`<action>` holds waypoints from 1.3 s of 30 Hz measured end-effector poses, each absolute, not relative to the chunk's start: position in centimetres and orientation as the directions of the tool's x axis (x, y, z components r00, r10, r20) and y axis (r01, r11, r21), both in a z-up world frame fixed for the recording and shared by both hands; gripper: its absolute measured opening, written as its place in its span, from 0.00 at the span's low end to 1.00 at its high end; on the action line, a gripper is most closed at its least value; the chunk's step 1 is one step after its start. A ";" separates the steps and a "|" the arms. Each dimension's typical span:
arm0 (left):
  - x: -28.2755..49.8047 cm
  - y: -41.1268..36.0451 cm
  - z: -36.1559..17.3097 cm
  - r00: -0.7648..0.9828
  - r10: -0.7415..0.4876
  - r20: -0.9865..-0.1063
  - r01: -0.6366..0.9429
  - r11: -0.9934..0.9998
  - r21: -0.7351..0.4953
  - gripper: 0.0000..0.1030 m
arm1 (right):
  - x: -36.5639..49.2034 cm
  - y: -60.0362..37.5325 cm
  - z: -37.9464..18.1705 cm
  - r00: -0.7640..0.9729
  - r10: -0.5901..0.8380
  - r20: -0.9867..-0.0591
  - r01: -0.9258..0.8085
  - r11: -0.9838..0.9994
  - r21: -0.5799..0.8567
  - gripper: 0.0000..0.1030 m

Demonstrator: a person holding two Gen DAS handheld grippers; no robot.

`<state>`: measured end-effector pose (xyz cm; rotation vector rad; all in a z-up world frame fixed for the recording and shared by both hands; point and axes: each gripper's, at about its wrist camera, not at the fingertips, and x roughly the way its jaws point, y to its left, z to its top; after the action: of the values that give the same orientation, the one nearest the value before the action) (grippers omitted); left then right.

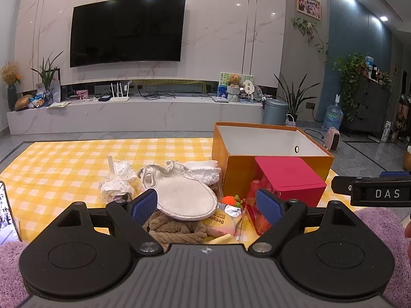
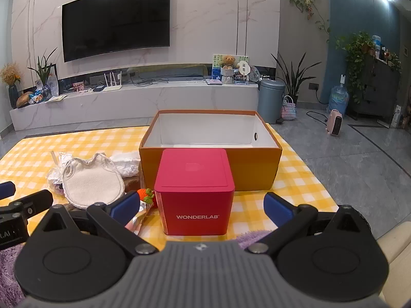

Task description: Organize soft objects

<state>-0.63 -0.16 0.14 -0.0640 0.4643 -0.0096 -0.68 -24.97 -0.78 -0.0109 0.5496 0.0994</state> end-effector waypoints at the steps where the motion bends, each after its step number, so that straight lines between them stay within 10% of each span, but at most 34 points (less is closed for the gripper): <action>1: -0.6 -0.2 0.1 0.896 -0.020 -0.444 -0.007 0.998 -0.060 0.99 | -0.7 -25.0 -0.8 0.848 0.091 -0.523 -0.097 0.995 0.015 0.98; 39: -1.0 -0.3 0.6 0.901 -0.044 -0.432 0.014 0.997 -0.073 0.91 | 0.1 -24.5 -1.5 0.829 0.084 -0.552 -0.093 0.996 0.012 0.98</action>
<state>-0.97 -0.26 0.56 -0.0690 0.4482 -0.0300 0.13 -24.54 -1.54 -0.0158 0.5854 0.0941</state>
